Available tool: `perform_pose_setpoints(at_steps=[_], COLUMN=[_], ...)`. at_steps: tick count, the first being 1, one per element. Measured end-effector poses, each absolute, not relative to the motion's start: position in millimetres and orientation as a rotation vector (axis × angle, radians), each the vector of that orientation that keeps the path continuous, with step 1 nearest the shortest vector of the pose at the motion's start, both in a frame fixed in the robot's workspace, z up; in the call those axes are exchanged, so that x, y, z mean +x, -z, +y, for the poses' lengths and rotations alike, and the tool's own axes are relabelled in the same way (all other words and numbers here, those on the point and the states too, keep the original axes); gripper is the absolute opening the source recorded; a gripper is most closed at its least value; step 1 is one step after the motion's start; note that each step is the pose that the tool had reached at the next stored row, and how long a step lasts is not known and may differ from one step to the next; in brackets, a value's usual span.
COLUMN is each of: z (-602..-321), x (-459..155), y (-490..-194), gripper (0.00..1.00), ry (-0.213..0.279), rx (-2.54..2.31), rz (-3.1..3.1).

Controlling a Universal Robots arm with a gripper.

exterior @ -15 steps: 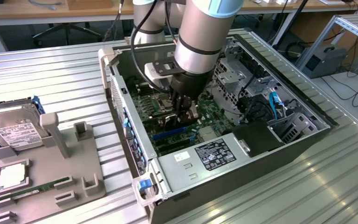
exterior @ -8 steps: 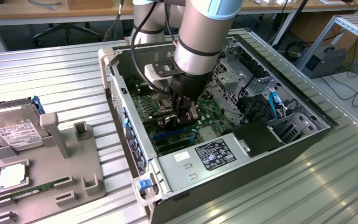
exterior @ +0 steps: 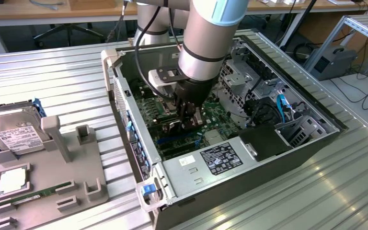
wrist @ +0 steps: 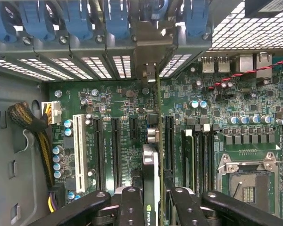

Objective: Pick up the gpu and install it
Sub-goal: 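Insert the gpu into the slot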

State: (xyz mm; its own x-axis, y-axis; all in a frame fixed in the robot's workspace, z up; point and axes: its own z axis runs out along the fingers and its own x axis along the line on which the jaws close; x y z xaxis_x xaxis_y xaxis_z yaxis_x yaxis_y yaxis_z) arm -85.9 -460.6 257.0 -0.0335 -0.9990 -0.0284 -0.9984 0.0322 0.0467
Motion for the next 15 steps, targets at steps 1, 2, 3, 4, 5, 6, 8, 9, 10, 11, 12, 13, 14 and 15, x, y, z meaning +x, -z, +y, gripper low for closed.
perform_pose_setpoints(at_steps=[1,2,3,4,5,6,8,9,10,11,12,13,14,15], z=[-460.7,-460.7,-460.7,-460.7,-460.7,-460.7,-460.7,-460.7,-460.7,-460.7,-460.7,-460.7,-460.7,-460.7], x=[-85.9,-85.9,-85.9,-85.9,-85.9,-85.9,-85.9,-85.9,-85.9,-85.9,-85.9,-86.0,-86.0,-86.0], y=[-256.2,-256.0,-256.0,-255.9,-255.8,-255.8,-255.8,-255.8,-255.8,-255.5,-255.2,-255.2,-255.1,-255.1], gripper=[0.27,0.27,0.27,0.27,0.27,0.27,0.27,0.27,0.27,0.27,0.27,0.27,0.27,0.27], ry=[0.083,0.082,0.082,0.082,0.082,0.082,0.082,0.082,0.082,0.082,0.082,0.082,0.082,0.082], rx=[2.175,2.175,2.175,2.175,2.175,2.175,2.175,2.175,2.175,2.175,2.175,2.175,2.175,2.175], rz=[-2.248,-2.247,-2.247,-2.247,-2.247,-2.248,-2.248,-2.248,-2.248,-2.248,-2.247,-2.247,-2.248,-2.248])
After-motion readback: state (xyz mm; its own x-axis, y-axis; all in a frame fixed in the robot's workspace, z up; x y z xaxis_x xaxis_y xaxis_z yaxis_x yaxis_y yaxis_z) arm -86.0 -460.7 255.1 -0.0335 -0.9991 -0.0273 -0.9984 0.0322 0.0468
